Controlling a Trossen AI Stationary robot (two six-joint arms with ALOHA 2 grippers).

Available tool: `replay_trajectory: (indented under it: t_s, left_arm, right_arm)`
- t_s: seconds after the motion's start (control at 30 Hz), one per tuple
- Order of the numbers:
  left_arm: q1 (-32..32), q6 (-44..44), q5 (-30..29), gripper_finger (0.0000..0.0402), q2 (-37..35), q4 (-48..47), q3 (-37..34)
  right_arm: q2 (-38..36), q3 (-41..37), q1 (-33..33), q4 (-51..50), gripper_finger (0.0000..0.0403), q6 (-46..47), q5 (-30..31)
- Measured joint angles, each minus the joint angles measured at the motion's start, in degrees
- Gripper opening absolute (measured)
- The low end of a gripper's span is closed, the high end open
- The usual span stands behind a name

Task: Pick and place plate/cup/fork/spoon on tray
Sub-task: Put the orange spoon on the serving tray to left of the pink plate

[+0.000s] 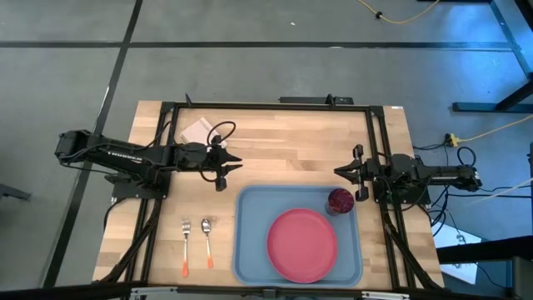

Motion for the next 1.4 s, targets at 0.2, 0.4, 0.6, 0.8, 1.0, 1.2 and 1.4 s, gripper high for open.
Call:
replay_trajectory:
  t_s: [0.2, 0.4, 0.6, 0.8, 1.0, 1.2, 1.4]
  left_arm:
    - [0.0, 0.0, 0.0, 0.0082, 0.0, 0.0, 0.0]
    - [0.0, 0.0, 0.0, 0.0082, 0.0, 0.5, 0.0]
    - [0.0, -4.0, 1.4, 0.0082, 0.0, 2.2, 0.0]
    - [0.0, -7.1, 3.5, 0.0082, 0.0, 2.5, 0.0]
    - [0.0, -17.0, 5.5, 0.0082, 0.0, -0.8, 0.0]
    - [0.0, -23.8, 3.4, 0.0082, 0.0, -3.5, 0.0]
    - [0.0, -34.1, 3.6, 0.0082, 0.0, -6.5, 0.0]
  right_arm:
    - [0.0, 0.0, 0.0, 0.0, 0.0033, 0.0, 0.0]
    - [0.0, 0.0, 0.0, 0.0, 0.0033, -0.1, 0.0]
    - [0.0, 0.0, 0.0, 0.0, 0.0033, -0.1, 0.0]
    - [0.0, 0.0, 0.0, 0.0, 0.0033, -0.1, 0.0]
    - [0.0, 0.0, 0.0, 0.0, 0.0033, 0.0, 0.0]
    - [0.0, 0.0, 0.0, 0.0, 0.0033, 0.0, 0.0]
    - [0.0, 0.0, 0.0, 0.0, 0.0033, -0.1, 0.0]
